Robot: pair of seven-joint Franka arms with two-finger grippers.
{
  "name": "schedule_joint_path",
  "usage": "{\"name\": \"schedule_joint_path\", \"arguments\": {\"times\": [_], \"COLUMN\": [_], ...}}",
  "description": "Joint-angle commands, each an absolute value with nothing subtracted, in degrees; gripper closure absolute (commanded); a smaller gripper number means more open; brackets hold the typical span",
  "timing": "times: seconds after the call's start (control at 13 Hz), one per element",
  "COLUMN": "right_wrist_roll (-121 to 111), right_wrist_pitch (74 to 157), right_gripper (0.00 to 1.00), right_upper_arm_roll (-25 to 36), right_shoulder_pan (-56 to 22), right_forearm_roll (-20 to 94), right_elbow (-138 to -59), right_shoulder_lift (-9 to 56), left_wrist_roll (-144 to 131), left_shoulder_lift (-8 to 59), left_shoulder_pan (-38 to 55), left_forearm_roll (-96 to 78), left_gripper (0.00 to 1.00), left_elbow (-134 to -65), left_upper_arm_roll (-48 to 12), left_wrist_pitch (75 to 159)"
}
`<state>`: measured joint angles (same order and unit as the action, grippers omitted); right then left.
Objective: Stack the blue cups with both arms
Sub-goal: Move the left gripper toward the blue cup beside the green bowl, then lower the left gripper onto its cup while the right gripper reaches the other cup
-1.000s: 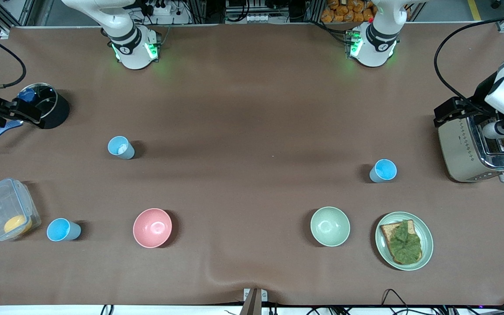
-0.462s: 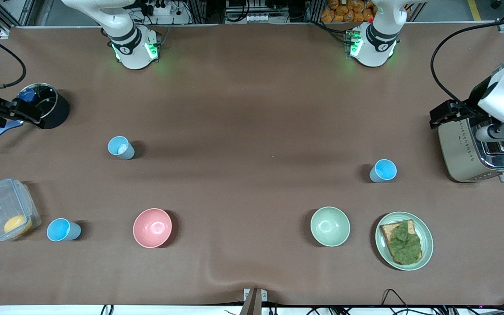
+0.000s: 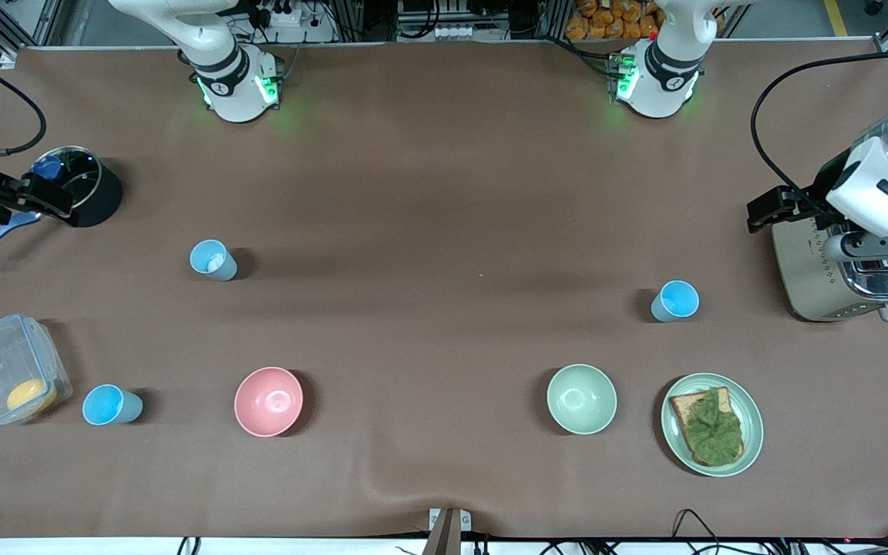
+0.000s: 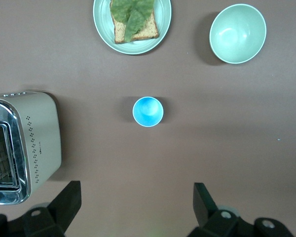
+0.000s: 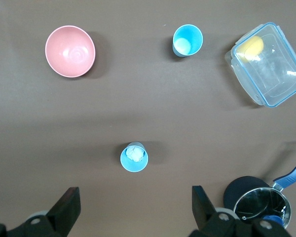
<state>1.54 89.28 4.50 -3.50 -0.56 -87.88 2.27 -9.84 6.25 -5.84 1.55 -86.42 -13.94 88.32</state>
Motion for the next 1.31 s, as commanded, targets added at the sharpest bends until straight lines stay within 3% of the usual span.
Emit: {"name": "schedule_joint_path", "arguments": {"times": [0.0,0.62,1.0,1.23], "right_wrist_roll": [1.41,1.41,1.41,1.41], "right_wrist_pitch": [89.12,89.12,89.12,89.73], "right_gripper": [0.00,0.00,0.00,0.00], "right_upper_arm_roll": [4.92,4.92,4.92,4.83], "right_shoulder_pan": [-3.96,-4.13,-4.48,-5.45], "right_forearm_roll": [-0.18,-0.18,0.00,0.09], "right_elbow": [-87.89,-87.80,-87.63,-88.06], "right_shoulder_lift": [2.37,2.99,4.83,5.54], "left_wrist_roll": [-9.49,-9.93,-14.84,-14.77], "left_shoulder_lift": [5.36,10.36,9.76,10.55], "left_shoulder_pan": [-5.80,-4.31,3.25,0.81], "left_forearm_roll": [0.88,1.67,12.29,11.87], "left_gripper": [0.00,0.00,0.00,0.00], "left_elbow": [-86.75,-87.45,-89.65,-90.17], "left_upper_arm_roll": [-14.59,-15.64,-16.00,-16.00], "left_wrist_pitch": [88.15,90.08,90.09,91.75]}}
